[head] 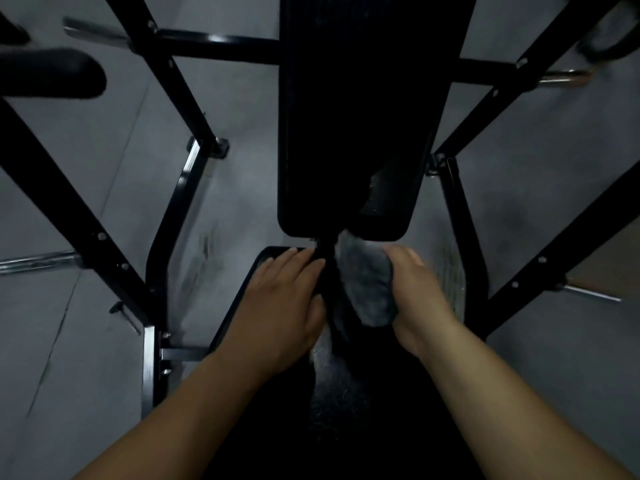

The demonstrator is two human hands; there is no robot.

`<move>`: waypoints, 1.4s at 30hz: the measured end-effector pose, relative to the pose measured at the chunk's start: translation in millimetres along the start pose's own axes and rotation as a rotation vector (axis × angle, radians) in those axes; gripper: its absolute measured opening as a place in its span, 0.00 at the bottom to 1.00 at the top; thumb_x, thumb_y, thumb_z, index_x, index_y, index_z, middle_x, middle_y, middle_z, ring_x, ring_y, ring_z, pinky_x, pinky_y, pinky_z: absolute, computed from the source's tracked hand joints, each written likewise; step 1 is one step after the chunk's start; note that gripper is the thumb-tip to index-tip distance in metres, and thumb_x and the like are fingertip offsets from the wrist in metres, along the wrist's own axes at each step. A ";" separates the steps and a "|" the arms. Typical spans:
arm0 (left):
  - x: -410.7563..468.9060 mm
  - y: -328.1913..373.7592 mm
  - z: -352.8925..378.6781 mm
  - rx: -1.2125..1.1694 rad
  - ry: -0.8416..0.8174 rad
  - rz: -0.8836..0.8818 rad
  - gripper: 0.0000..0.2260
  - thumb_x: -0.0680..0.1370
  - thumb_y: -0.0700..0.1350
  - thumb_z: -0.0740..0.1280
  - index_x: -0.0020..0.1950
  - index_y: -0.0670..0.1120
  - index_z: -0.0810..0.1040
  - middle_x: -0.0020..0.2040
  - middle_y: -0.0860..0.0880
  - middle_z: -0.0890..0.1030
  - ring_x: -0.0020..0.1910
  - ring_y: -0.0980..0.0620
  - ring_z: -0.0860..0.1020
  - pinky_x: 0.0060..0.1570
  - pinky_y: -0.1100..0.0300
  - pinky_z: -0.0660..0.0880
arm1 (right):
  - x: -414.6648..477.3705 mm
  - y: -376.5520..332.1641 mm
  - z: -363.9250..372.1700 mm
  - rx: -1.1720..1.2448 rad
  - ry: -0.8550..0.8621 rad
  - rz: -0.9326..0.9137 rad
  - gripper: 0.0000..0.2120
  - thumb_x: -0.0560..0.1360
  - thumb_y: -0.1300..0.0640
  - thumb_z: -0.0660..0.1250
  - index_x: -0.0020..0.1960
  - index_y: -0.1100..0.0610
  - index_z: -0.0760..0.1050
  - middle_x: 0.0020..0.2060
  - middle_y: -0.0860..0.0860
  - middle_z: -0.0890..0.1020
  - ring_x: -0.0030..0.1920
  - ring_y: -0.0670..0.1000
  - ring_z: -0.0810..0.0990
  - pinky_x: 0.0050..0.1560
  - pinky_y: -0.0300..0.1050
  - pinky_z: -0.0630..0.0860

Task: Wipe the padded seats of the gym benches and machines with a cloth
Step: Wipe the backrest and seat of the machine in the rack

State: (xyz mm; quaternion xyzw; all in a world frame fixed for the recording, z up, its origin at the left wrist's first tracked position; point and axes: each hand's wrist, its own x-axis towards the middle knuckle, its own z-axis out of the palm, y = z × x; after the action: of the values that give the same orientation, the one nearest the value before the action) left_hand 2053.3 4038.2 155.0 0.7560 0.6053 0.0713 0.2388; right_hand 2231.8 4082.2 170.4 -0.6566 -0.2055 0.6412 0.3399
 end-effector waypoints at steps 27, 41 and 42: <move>53.2 53.9 -38.8 0.009 0.332 0.209 0.06 0.71 0.49 0.63 0.44 0.49 0.73 0.55 0.48 0.82 0.60 0.45 0.77 0.61 0.50 0.71 | -6.3 -47.2 -46.3 -0.485 -0.048 -0.585 0.16 0.72 0.57 0.77 0.54 0.48 0.73 0.45 0.45 0.82 0.44 0.41 0.82 0.43 0.34 0.77; -33.0 172.1 -55.1 0.001 0.086 0.579 0.38 0.69 0.52 0.59 0.80 0.50 0.57 0.81 0.51 0.57 0.80 0.50 0.51 0.77 0.42 0.51 | -206.1 -37.6 -130.9 -0.600 0.511 -0.820 0.16 0.71 0.54 0.72 0.39 0.48 0.63 0.41 0.45 0.71 0.40 0.45 0.72 0.38 0.43 0.68; -40.1 187.4 -51.7 -0.028 0.089 0.612 0.38 0.70 0.53 0.59 0.80 0.50 0.57 0.81 0.51 0.58 0.80 0.50 0.51 0.77 0.42 0.51 | -223.0 -34.1 -142.4 -0.588 0.541 -0.810 0.17 0.71 0.54 0.72 0.39 0.47 0.62 0.41 0.45 0.71 0.39 0.44 0.72 0.38 0.41 0.67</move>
State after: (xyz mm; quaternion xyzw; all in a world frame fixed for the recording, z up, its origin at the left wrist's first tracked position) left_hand 2187.7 3985.6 291.4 0.8959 0.3583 0.1815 0.1900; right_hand 2356.4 3922.1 343.6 -0.7334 -0.5161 0.1845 0.4022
